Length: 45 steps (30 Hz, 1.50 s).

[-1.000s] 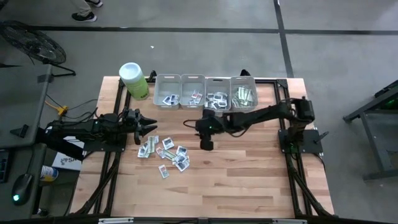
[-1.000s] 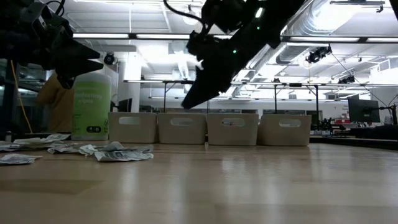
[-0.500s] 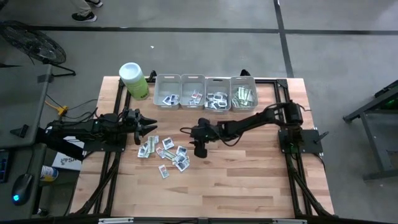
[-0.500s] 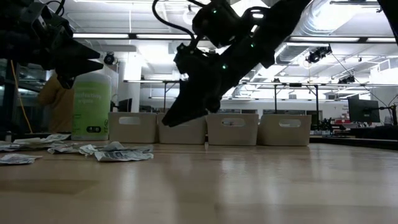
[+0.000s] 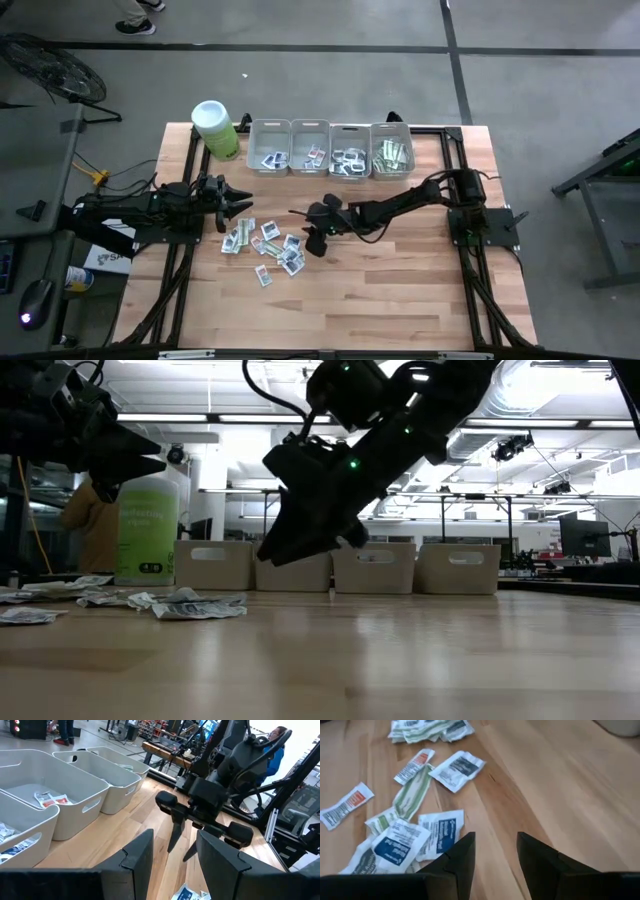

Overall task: Pick & Place First Aid Supplies
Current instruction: Put the alcohol pad into the left gray bin

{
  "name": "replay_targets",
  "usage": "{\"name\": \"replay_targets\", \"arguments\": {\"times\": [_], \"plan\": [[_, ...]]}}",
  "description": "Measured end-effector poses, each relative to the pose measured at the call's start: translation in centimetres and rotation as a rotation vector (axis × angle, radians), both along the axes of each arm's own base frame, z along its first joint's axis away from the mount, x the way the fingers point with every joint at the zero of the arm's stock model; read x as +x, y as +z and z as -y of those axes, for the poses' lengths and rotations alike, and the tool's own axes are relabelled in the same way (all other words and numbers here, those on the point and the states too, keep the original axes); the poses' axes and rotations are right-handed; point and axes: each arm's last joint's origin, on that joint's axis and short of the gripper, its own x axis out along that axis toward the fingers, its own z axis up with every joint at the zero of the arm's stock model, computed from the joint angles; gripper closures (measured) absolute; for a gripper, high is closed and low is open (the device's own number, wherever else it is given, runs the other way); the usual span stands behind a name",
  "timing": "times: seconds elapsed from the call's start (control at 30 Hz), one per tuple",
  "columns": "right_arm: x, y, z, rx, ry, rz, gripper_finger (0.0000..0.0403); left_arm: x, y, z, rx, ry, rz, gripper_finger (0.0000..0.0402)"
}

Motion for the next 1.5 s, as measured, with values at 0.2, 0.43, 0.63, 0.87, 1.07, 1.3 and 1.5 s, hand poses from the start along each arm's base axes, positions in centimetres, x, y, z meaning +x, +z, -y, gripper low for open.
{"name": "replay_targets", "arguments": {"times": [0.2,0.43,0.63,0.87,1.07,1.3,1.5], "plan": [[-0.3,-0.1,-1.1,0.018,-0.052,-0.008,0.0265,0.0,0.0,0.0,0.0,0.0,0.0,0.0252],[-0.3,-1.2,-2.9,0.076,-0.099,-0.001,0.0265,0.0,0.0,0.0,0.0,0.0,0.0,0.0252],[1.0,-2.3,-3.6,0.125,-0.118,0.038,0.0265,0.0,0.0,0.0,0.0,0.0,0.0,0.0252],[2.5,-2.6,-3.9,0.129,-0.127,0.041,0.0265,0.0,0.0,0.0,0.0,0.001,0.0,0.0252],[3.0,-3.1,-4.0,0.136,-0.136,0.018,0.0265,0.0,0.0,0.0,0.0,0.005,0.0,0.0252],[2.7,-3.3,-3.8,0.094,-0.167,-0.023,0.0265,0.0,0.0,0.0,0.001,0.005,0.0,0.0252],[2.6,-3.4,-3.8,0.029,-0.108,-0.054,0.0265,0.0,0.0,0.0,0.0,0.006,0.0,0.0252]]}}
